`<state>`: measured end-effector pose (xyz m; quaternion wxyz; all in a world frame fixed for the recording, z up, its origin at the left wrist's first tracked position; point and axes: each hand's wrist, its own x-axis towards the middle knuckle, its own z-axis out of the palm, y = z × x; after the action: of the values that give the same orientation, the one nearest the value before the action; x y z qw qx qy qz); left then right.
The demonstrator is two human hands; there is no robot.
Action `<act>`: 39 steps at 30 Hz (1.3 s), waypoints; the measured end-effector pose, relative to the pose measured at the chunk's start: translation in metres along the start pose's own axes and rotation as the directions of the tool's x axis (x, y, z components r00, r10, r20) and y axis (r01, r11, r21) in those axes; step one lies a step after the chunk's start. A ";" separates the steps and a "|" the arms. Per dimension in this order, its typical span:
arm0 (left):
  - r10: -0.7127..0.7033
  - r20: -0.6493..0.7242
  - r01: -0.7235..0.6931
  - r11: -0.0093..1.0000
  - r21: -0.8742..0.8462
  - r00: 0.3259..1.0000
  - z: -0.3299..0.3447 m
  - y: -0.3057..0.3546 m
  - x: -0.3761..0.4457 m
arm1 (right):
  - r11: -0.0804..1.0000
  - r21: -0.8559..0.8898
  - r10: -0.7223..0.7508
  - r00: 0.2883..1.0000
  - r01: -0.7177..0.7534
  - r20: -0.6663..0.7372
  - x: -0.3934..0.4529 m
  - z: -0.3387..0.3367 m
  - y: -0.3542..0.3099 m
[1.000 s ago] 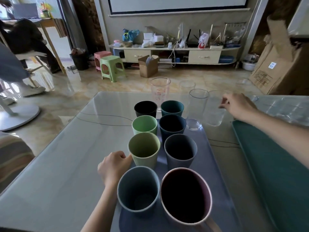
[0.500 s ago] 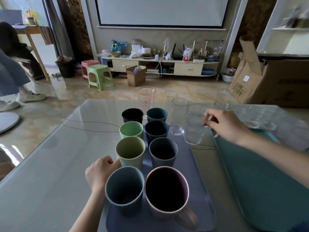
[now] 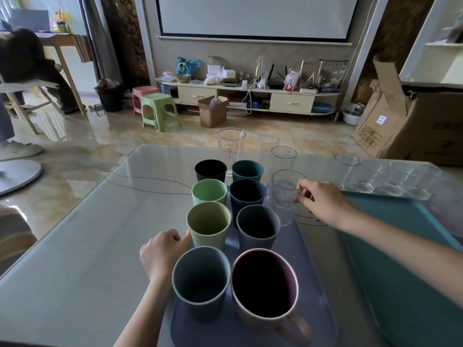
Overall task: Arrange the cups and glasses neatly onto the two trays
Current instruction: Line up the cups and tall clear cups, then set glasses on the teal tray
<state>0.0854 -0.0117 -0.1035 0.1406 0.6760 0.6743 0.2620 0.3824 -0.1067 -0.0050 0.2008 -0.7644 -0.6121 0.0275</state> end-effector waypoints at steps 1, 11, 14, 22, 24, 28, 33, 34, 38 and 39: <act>-0.001 0.000 0.001 1.000 0.002 1.000 0.000 0.000 0.000 | 1.000 -0.021 0.004 0.999 -0.003 0.034 0.000 -0.002 -0.001; -0.004 0.003 0.004 1.000 -0.019 1.000 0.000 0.000 0.000 | 0.998 -0.066 -0.014 1.000 0.014 0.004 0.026 -0.055 -0.029; -0.017 0.012 0.017 1.000 -0.027 1.000 -0.001 0.001 -0.001 | 0.995 -0.068 -0.073 0.995 0.068 -0.068 0.056 -0.050 -0.060; -0.032 0.016 0.032 0.999 -0.006 0.999 0.000 0.003 0.005 | 0.924 -0.345 -0.149 0.986 0.164 0.071 0.181 0.011 -0.114; -0.018 0.030 0.017 0.999 0.049 0.999 -0.002 0.005 0.008 | 0.916 -0.379 -0.095 0.989 0.132 0.115 0.203 0.028 -0.116; -0.008 0.042 0.004 0.996 0.091 0.999 0.001 0.005 0.010 | 0.947 -0.320 0.081 0.980 -0.020 0.180 0.227 0.049 -0.106; -0.023 0.053 0.017 0.994 0.105 0.998 0.004 0.003 0.011 | 0.971 -0.219 0.094 0.995 -0.096 -0.021 0.237 0.067 -0.096; -0.020 0.047 0.015 0.995 0.098 0.999 0.004 0.004 0.011 | 0.965 -0.250 0.075 0.996 -0.083 -0.040 0.236 0.067 -0.095; -0.009 0.051 0.004 0.994 0.110 0.999 0.004 0.005 0.010 | 0.966 -0.250 -0.093 0.991 0.065 -0.099 0.216 0.042 -0.099; -0.011 0.055 0.005 0.993 0.115 0.998 0.002 0.006 0.009 | 0.968 -0.235 -0.118 0.984 0.084 -0.135 0.209 0.030 -0.100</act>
<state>0.0910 -0.0025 -0.1008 0.1212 0.6872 0.6868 0.2034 0.3331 0.1165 0.0447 0.1578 -0.7500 -0.6329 -0.1102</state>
